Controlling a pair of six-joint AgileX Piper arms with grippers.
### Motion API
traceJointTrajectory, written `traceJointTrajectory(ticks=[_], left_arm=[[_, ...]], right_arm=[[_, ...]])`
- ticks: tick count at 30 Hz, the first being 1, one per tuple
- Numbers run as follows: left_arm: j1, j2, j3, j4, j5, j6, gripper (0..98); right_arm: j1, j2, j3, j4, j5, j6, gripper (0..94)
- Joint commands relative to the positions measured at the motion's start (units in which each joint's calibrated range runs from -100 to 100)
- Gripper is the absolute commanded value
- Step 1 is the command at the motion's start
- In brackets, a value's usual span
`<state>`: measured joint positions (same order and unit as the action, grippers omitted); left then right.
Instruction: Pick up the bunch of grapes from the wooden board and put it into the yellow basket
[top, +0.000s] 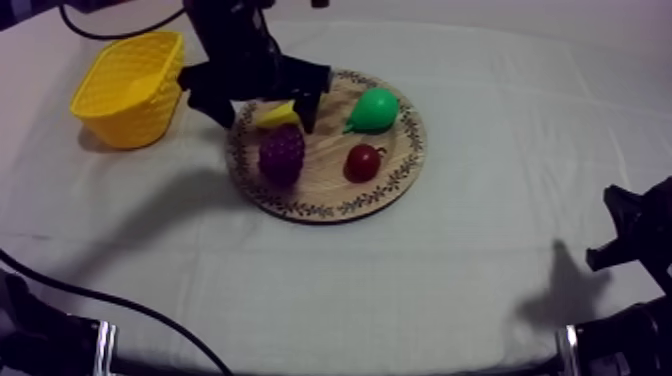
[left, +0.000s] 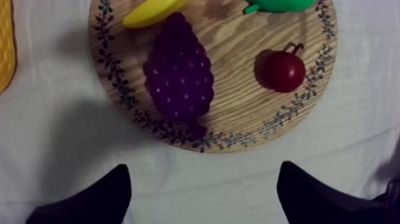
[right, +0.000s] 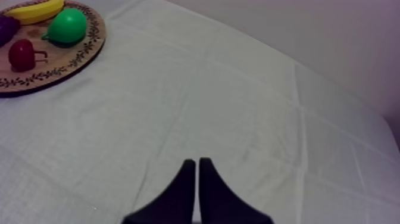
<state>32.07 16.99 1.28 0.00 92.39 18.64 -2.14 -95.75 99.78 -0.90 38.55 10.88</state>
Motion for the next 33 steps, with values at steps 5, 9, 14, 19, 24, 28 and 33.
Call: traceJointTrajectory(ticks=[5, 9, 14, 19, 24, 28, 33], left_arm=[[-0.4, 6.3, 0.2, 0.22, -1.8, 0.6, 94.5], [-0.6, 10.8, -1.0, 0.74, -3.0, 0.6, 94.8], [-0.8, 15.2, -3.9, 0.96, -3.9, 0.6, 94.9], [-1.8, 18.6, -5.5, 1.01, -4.3, 0.5, 95.0], [-2.8, 21.8, -7.7, 1.03, -4.6, 0.1, 95.0], [-3.0, 24.3, -10.3, 1.23, -4.6, -0.4, 95.0], [-3.0, 26.7, -12.6, 1.66, -4.6, -0.6, 93.0]], right_arm=[[0.0, 0.0, 0.0, 0.0, 0.0, 0.0, 0.3], [0.0, 0.0, 0.0, 0.0, 0.0, 0.0, 0.3], [0.0, 0.0, 0.0, 0.0, 0.0, 0.0, 0.3], [0.0, 0.0, 0.0, 0.0, 0.0, 0.0, 0.3], [0.0, 0.0, 0.0, 0.0, 0.0, 0.0, 0.3], [0.0, 0.0, 0.0, 0.0, 0.0, 0.0, 0.3], [0.0, 0.0, 0.0, 0.0, 0.0, 0.0, 0.3]])
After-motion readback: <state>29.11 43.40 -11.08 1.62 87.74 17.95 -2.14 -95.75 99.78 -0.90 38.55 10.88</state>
